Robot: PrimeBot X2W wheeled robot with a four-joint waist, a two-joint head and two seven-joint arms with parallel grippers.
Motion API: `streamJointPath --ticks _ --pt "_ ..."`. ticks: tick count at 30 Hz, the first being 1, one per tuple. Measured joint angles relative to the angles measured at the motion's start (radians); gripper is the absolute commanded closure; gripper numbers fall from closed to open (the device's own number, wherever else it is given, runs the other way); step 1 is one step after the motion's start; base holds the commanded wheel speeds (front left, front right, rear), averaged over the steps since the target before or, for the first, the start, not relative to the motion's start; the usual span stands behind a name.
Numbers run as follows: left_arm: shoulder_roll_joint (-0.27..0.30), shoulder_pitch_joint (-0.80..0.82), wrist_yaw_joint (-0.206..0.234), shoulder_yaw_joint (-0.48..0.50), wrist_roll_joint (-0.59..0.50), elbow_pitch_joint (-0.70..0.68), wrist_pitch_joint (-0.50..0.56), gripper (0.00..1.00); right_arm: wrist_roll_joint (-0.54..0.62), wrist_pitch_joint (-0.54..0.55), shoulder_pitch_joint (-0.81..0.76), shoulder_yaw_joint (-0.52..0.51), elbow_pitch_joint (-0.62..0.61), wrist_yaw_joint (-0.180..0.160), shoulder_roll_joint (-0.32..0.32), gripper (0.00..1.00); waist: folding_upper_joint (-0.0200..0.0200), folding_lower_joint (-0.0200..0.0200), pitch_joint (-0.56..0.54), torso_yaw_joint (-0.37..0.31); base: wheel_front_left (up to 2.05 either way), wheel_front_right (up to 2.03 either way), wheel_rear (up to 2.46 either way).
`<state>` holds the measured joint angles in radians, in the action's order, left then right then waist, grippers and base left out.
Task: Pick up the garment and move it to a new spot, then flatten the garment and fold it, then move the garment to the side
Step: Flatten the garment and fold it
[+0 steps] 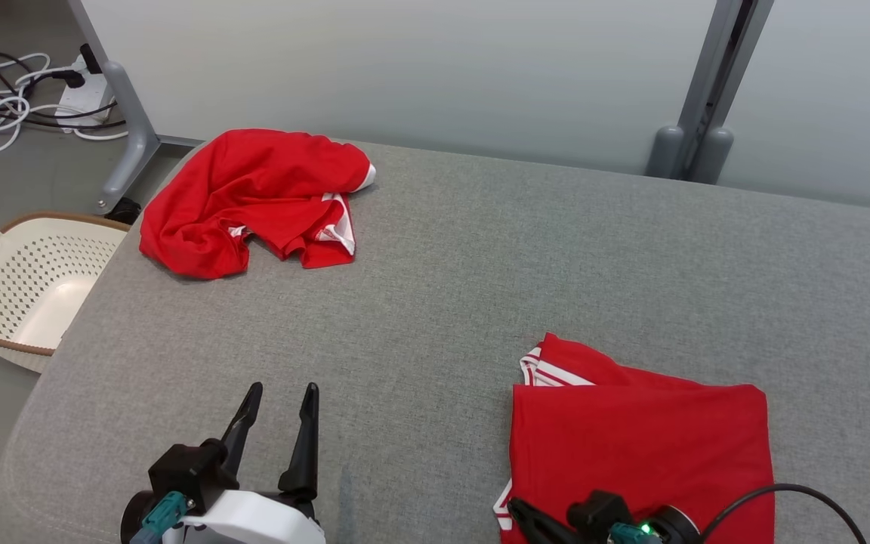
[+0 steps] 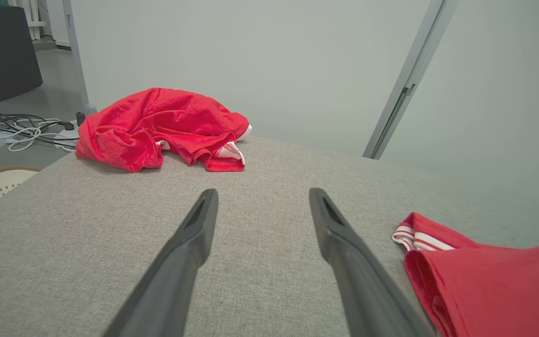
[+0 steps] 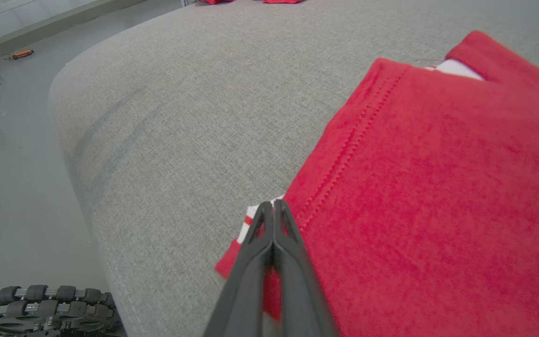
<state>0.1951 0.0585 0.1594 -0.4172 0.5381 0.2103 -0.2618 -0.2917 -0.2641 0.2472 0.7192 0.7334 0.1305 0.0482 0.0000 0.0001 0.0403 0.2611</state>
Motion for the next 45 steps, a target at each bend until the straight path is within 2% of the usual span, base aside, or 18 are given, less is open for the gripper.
streamJointPath --ticks 7,13,15,16,17,18,23,30,39,45 --pt "0.000 -0.006 0.000 0.011 -0.003 -0.006 0.000 0.00 0.055 0.000 0.018 -0.067 -0.112 0.000 0.000 1.00 0.0000 0.0000 0.004 -0.026 0.00 0.00 0.00" --pt "-0.001 -0.005 -0.002 0.015 -0.019 -0.018 -0.002 0.00 0.113 0.000 -0.018 -0.245 -0.300 0.000 0.000 1.00 0.0000 -0.0001 0.002 -0.060 0.00 0.00 0.00" --pt "-0.002 0.005 -0.009 0.015 -0.026 -0.020 -0.002 0.00 0.119 0.000 -0.043 -0.323 -0.370 0.000 -0.001 0.75 0.0000 0.0000 0.000 -0.073 0.00 0.00 0.00" --pt "-0.002 0.012 -0.009 0.016 -0.032 -0.021 -0.002 0.00 0.126 0.000 -0.055 -0.363 -0.400 0.000 0.000 0.46 0.0000 0.0000 -0.001 -0.079 0.00 0.00 0.00" --pt "-0.002 0.016 -0.009 0.016 -0.038 -0.022 -0.002 0.00 0.132 0.000 -0.067 -0.398 -0.427 0.000 0.000 0.09 0.0000 -0.0001 -0.002 -0.086 0.00 0.00 0.00" --pt "-0.003 0.018 -0.011 0.016 -0.040 -0.021 -0.002 0.00 0.140 0.000 -0.079 -0.428 -0.452 0.000 0.000 0.00 0.0000 0.0000 -0.002 -0.094 0.00 0.00 0.00" --pt "-0.018 0.038 -0.018 0.028 -0.056 -0.014 -0.002 0.00 0.163 0.000 -0.131 -0.567 -0.542 0.000 0.001 0.00 0.0000 0.0000 -0.005 -0.132 0.00 0.00 0.00" --pt "-0.041 0.023 -0.021 0.075 -0.086 -0.021 -0.002 0.00 0.154 0.000 -0.194 -0.685 -0.614 0.000 0.000 0.00 0.0000 0.0000 -0.011 -0.185 0.00 0.00 0.00" --pt "-0.063 -0.038 -0.036 0.135 -0.134 -0.035 -0.002 0.00 0.070 0.000 -0.250 -0.725 -0.621 0.000 0.000 0.00 0.0000 0.0000 -0.012 -0.215 0.00 0.00 0.00" --pt "-0.077 -0.055 -0.050 0.162 -0.170 -0.029 -0.002 0.00 0.061 0.000 -0.257 -0.725 -0.616 0.000 0.000 0.00 0.0000 0.0000 -0.017 -0.218 0.00 0.00 0.00"
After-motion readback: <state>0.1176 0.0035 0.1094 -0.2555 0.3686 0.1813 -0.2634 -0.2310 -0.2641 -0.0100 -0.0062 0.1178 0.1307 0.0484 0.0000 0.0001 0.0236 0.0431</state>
